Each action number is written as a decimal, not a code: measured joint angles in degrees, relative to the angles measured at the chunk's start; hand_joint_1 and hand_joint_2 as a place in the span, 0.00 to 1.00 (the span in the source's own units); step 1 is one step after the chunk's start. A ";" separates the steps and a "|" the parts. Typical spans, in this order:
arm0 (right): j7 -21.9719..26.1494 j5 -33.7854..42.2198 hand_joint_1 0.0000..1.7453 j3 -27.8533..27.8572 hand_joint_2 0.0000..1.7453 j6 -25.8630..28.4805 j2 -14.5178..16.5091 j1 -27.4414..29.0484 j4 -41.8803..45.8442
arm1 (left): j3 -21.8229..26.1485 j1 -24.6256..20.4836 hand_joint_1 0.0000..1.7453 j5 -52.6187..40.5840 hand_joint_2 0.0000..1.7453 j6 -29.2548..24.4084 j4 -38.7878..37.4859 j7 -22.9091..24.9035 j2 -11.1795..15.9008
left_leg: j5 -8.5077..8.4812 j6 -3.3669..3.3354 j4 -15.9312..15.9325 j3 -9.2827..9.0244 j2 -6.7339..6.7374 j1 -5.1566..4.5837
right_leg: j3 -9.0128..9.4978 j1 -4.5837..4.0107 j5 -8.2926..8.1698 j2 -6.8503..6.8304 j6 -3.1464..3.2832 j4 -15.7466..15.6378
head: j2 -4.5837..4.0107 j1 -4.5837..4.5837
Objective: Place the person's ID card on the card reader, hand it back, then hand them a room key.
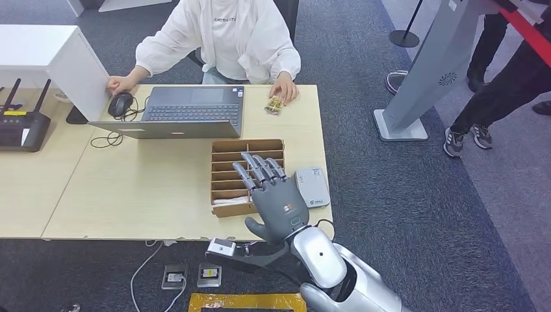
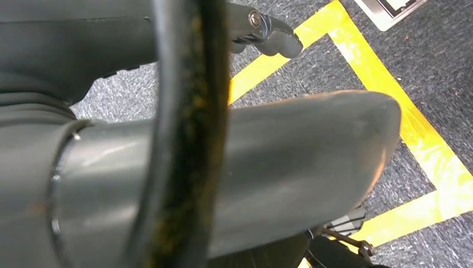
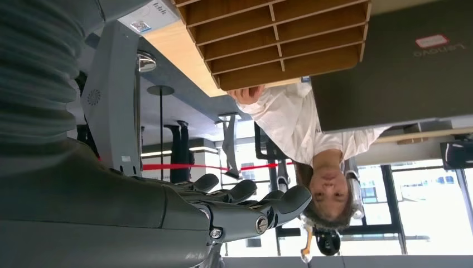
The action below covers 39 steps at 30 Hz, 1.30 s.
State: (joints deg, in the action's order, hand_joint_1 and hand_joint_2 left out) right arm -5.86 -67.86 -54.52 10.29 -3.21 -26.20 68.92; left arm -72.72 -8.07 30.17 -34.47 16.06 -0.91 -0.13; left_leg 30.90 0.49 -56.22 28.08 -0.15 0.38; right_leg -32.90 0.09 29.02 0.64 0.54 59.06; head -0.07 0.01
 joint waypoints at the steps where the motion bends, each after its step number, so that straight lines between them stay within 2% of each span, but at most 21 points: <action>1: 0.00 0.13 0.00 -0.10 1.00 0.15 0.20 -0.11 -0.70 | 0.00 -0.01 0.00 -0.02 0.00 0.02 0.00 0.06 0.01 | 0.00 0.00 0.00 0.00 0.00 0.00 | 0.00 0.00 0.00 0.00 0.00 0.00 | 0.00 -0.01; 19: 0.48 2.59 0.00 -1.76 1.00 2.21 4.27 -2.31 -12.55 | 0.02 -0.20 0.00 -0.11 0.00 0.15 0.00 0.47 0.15 | 0.00 0.00 0.00 -0.01 0.00 0.00 | 0.00 0.00 0.00 0.01 0.00 0.00 | 0.00 -0.01; 39: -2.23 5.79 0.00 -1.37 1.00 4.04 4.37 -2.89 -24.84 | 0.03 -0.15 0.00 -0.20 0.00 -0.21 0.00 1.13 0.15 | 0.00 0.00 0.00 0.00 0.00 0.00 | 0.00 0.00 0.00 0.01 0.00 -0.01 | 0.00 -0.01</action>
State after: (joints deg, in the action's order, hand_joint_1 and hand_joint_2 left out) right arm -8.10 -62.07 -55.89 14.33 1.16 -29.10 44.07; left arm -72.69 -8.22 29.97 -34.68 16.06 0.22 0.02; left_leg 30.90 0.49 -56.22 28.07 -0.15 0.38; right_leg -32.90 0.09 29.02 0.65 0.54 59.05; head -0.07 0.01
